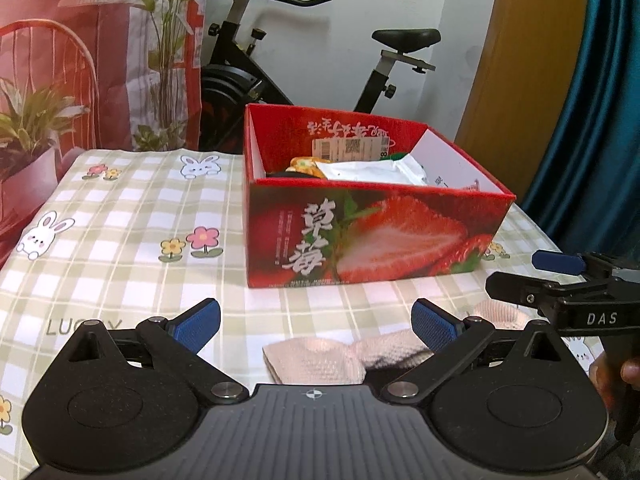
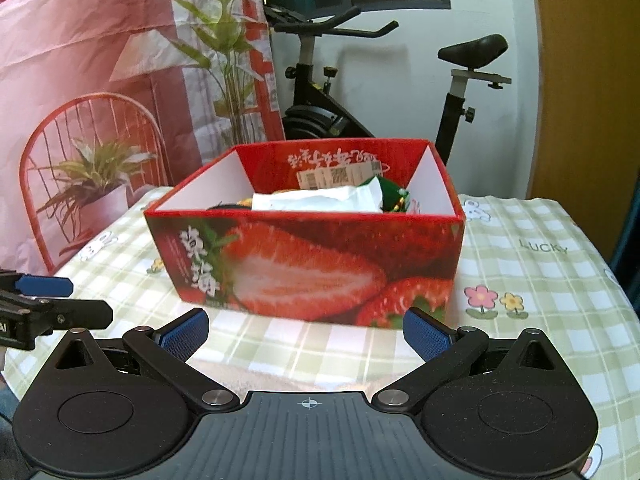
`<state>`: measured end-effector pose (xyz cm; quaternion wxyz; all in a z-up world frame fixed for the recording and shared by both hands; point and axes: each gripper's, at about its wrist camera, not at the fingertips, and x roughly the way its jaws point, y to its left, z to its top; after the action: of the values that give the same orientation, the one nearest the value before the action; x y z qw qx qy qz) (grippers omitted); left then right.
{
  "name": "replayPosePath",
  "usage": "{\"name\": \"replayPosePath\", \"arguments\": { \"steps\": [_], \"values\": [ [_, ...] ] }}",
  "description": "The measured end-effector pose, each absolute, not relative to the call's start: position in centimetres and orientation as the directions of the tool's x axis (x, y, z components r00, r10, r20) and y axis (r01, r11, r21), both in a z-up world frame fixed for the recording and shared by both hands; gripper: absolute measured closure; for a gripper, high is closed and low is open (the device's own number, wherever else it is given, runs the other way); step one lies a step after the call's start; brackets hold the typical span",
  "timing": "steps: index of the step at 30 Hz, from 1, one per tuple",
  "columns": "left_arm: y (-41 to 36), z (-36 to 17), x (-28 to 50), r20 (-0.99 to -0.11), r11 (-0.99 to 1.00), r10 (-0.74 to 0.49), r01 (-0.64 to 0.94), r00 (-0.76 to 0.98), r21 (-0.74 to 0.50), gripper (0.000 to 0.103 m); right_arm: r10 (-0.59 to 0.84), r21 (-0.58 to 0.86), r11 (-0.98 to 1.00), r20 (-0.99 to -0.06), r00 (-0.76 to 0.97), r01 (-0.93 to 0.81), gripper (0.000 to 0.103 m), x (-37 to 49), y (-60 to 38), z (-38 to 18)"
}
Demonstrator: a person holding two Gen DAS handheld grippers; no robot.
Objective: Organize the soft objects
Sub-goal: 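Move both tools back to the beige knit cloth on the table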
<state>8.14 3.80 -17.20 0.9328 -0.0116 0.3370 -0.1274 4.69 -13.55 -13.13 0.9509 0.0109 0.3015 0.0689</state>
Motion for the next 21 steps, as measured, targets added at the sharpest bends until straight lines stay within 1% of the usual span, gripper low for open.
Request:
{"name": "replayPosePath", "arguments": {
  "steps": [16,21],
  "values": [
    [4.0,-19.2,7.0,-0.654,0.968,-0.248,0.206,0.715,-0.142,0.001,0.1,0.04,0.995,-0.603,0.792,-0.096,0.0,2.5,-14.0,-15.7],
    [4.3,-19.6,7.0,-0.659,0.966,-0.258,0.192,0.707,-0.172,0.002,0.102,0.047,0.995,-0.624,0.775,-0.093,0.001,2.3,-14.2,-16.7]
  ]
}}
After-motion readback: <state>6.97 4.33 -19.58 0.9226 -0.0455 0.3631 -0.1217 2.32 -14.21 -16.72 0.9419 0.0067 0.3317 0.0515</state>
